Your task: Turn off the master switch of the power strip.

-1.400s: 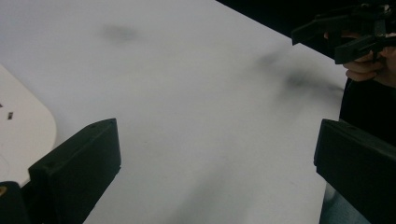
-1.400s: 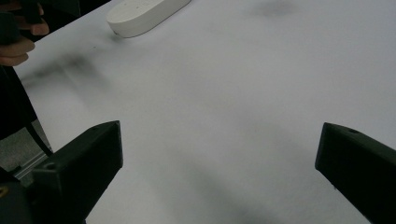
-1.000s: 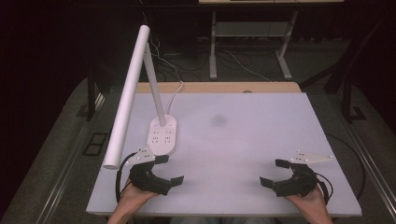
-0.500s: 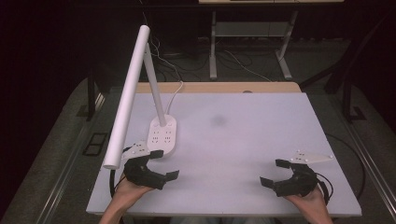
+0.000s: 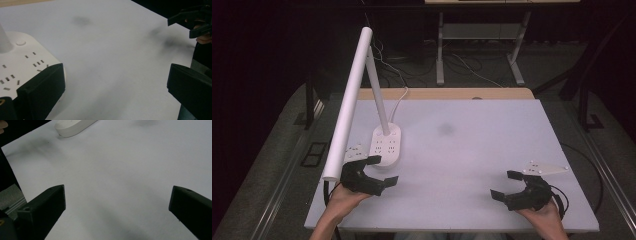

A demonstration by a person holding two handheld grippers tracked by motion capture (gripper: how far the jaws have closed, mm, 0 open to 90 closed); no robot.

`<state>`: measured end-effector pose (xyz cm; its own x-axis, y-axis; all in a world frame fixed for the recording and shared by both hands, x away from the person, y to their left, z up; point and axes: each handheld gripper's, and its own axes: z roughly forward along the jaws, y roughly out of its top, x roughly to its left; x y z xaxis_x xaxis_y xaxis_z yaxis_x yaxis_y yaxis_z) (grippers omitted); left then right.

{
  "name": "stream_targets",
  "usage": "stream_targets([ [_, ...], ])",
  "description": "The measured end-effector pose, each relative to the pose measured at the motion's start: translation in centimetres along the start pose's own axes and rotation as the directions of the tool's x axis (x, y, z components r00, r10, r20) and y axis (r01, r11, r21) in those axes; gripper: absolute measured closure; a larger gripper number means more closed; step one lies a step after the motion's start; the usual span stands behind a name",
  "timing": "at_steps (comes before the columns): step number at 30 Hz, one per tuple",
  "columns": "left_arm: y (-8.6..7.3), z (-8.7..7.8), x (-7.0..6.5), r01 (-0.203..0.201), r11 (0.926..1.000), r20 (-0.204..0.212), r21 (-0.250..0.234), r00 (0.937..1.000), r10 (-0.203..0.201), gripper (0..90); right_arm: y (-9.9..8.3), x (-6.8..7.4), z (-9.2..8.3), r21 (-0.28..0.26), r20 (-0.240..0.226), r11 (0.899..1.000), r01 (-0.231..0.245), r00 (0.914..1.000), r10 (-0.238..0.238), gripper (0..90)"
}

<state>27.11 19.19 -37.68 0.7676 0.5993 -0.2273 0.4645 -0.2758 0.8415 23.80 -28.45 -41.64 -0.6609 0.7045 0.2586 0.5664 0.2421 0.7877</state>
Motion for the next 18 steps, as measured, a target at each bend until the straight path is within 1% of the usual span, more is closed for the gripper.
stream_targets([
  [3,0.3,-0.2,0.3,0.011,0.9999,-0.011,0.001,0.9999,-0.011,0.5,0.0,0.0,0.0,-0.001,0.001,1.000,0.000,1.0000,0.000,0.1],
  [17,1.4,-0.3,1.6,0.003,0.9996,-0.031,0.029,0.9995,-0.002,0.6,0.0,-0.1,0.0,0.005,0.000,1.000,-0.004,1.0000,0.004,0.1],
  [18,1.5,-0.3,1.7,0.009,0.9995,-0.035,0.030,0.9994,-0.008,0.6,-0.1,-0.1,0.0,0.005,0.001,1.000,-0.003,1.0000,0.003,0.1],
])
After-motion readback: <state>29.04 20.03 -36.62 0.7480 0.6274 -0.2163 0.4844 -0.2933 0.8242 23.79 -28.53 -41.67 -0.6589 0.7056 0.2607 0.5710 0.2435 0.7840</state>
